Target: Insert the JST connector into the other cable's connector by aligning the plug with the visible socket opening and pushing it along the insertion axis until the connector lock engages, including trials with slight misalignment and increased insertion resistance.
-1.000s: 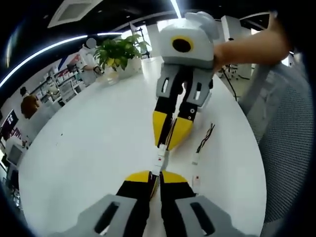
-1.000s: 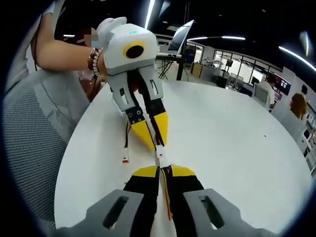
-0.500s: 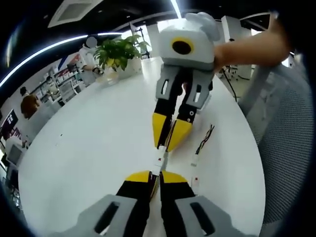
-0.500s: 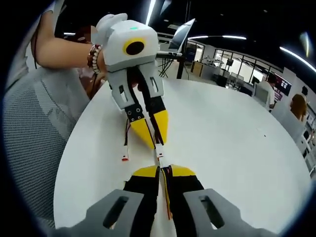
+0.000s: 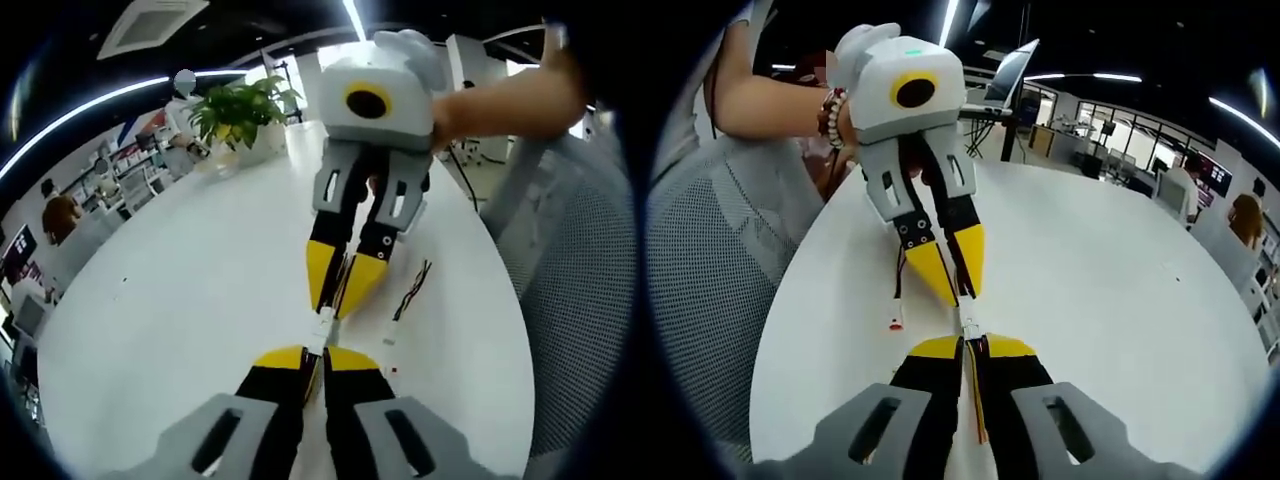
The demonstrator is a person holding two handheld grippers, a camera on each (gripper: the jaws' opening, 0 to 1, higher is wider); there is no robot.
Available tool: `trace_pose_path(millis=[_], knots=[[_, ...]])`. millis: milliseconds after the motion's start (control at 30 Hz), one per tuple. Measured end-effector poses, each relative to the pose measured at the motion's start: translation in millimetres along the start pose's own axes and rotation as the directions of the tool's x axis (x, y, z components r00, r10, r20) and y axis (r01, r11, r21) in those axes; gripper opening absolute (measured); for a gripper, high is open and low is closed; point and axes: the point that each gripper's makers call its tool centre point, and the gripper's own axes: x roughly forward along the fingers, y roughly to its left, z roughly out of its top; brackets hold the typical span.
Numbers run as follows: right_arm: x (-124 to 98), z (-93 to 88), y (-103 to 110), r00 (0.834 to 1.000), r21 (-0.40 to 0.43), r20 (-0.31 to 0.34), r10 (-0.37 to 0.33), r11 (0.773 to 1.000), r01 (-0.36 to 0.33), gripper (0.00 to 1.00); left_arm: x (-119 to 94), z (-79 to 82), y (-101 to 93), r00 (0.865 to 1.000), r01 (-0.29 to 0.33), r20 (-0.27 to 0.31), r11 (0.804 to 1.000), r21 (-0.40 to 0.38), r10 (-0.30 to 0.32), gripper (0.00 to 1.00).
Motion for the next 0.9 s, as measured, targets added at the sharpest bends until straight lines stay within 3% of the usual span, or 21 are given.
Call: trace_pose_path(millis=[300,500,900], knots=[[1.7,0.9,1.6,1.0,0.015,0.004,0.007,1.0,-0.007,0.04,-0.4,-0.9,-1.2,1.0,-0.009,-0.017,1.0,0.01,0.009,0.0],[-0.8,2.4,-1.1,1.0,0.034,0.023,0.0,0.999,-0.001,0.04,-0.6,4.2,1.1,1.0,-0.013,0.016,1.0,-0.027,0.013,0.0],[-0.7,3.1,-1.8,0.999,0.056,0.035,0.003,0.998,-0.005,0.03,-0.7,3.7,1.9,1.0,-0.012,0.021,0.999,-0.048,0.013,0.0]])
